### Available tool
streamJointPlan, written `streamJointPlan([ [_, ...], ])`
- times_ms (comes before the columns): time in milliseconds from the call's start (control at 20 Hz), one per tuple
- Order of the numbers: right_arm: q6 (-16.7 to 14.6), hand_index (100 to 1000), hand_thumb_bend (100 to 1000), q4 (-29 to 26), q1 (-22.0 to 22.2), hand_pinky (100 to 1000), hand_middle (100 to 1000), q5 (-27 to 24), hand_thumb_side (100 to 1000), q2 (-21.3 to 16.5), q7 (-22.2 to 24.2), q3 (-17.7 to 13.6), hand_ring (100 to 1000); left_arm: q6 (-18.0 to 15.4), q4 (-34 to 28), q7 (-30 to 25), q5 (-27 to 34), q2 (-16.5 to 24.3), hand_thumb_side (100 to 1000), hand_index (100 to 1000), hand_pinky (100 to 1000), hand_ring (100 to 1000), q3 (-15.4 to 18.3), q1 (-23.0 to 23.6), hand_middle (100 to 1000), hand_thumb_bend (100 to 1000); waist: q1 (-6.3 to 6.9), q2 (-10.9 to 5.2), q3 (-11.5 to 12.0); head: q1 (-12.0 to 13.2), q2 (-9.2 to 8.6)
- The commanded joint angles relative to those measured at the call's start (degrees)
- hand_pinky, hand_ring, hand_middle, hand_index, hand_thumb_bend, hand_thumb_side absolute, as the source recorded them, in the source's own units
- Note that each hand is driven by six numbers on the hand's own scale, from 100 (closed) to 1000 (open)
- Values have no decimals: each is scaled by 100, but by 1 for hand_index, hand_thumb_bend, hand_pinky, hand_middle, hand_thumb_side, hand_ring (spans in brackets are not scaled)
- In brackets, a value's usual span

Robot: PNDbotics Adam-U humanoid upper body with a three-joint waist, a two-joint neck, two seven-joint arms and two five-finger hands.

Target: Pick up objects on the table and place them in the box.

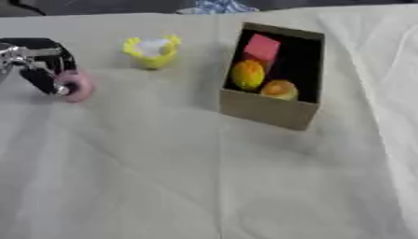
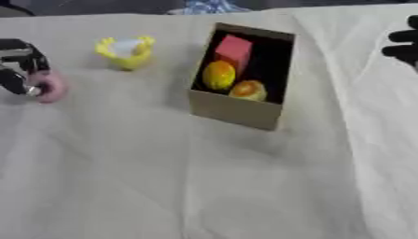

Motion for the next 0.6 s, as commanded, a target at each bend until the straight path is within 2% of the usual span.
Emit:
streamJointPlan([
  [50,-3,892,100,-118,-25,902,750,8,707,-102,-28,-64,762,2,-248,-81,172,185,100,622,725,607,75,-121,562,243,0,-132,3,3,-2],
  [350,-6,892,100,-118,-8,902,750,12,704,-121,-37,-72,762,107,-855,4,388,214,100,625,726,595,113,-352,554,221,29,-188,-11,-29,3],
  [600,-14,891,100,-118,-42,902,750,3,698,-153,-16,-51,762,206,-1356,54,702,-175,100,620,726,589,81,-901,556,205,62,-233,-15,-35,24],
])
